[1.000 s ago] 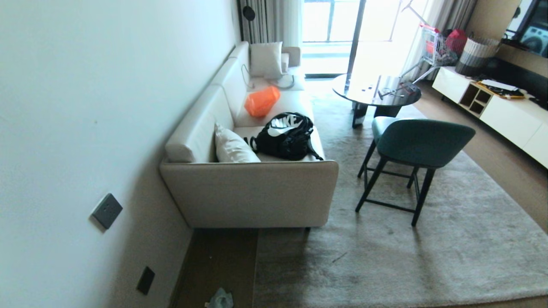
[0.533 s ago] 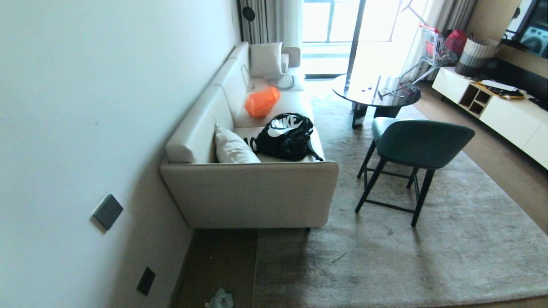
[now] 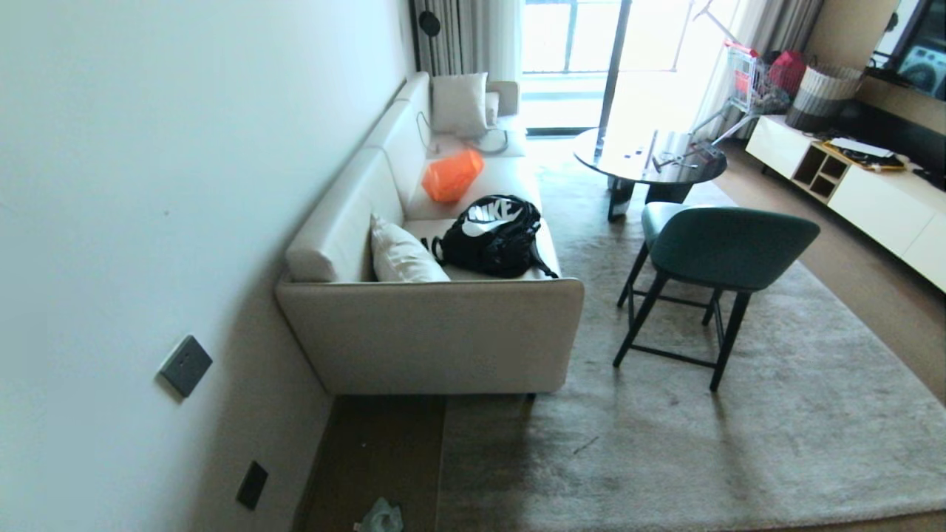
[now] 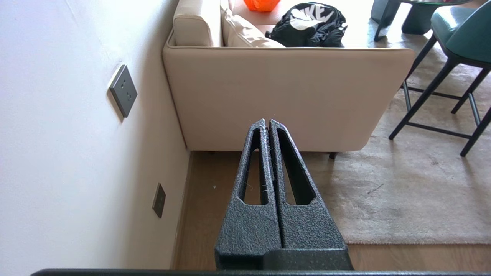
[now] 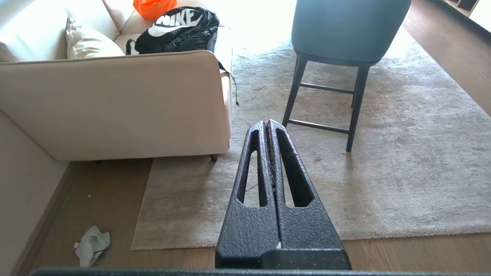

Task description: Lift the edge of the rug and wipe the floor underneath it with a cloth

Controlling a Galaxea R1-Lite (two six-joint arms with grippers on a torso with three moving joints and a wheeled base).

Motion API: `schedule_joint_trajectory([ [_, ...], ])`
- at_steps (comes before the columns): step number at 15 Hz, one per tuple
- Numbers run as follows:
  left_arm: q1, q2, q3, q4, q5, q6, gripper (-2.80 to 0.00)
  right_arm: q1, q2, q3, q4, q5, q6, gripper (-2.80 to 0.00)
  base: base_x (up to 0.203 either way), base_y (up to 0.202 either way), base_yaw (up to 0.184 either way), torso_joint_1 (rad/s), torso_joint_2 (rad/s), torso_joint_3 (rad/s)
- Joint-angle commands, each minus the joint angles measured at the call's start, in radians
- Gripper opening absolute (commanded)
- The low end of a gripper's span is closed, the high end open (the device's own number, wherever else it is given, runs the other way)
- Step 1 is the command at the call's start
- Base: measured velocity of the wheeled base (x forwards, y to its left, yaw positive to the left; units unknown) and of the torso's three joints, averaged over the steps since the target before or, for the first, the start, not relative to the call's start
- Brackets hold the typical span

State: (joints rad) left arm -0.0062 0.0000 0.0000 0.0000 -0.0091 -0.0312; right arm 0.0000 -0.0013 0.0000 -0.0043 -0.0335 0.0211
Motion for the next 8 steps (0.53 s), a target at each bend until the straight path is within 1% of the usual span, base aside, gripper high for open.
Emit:
schedule_joint_trajectory([
  [1,0.000,0.000,0.000,0.000,0.000,-0.001,-2.80,0.000,0.001,0.000,0.000,0.000,0.000,-2.80,0.000,0.000,0.000,0.000,0.00,0.000],
  [8,0.000,0.000,0.000,0.000,0.000,-0.001,-2.80,0.000,0.001,0.000,0.000,0.000,0.000,-2.80,0.000,0.000,0.000,0.000,0.00,0.000],
])
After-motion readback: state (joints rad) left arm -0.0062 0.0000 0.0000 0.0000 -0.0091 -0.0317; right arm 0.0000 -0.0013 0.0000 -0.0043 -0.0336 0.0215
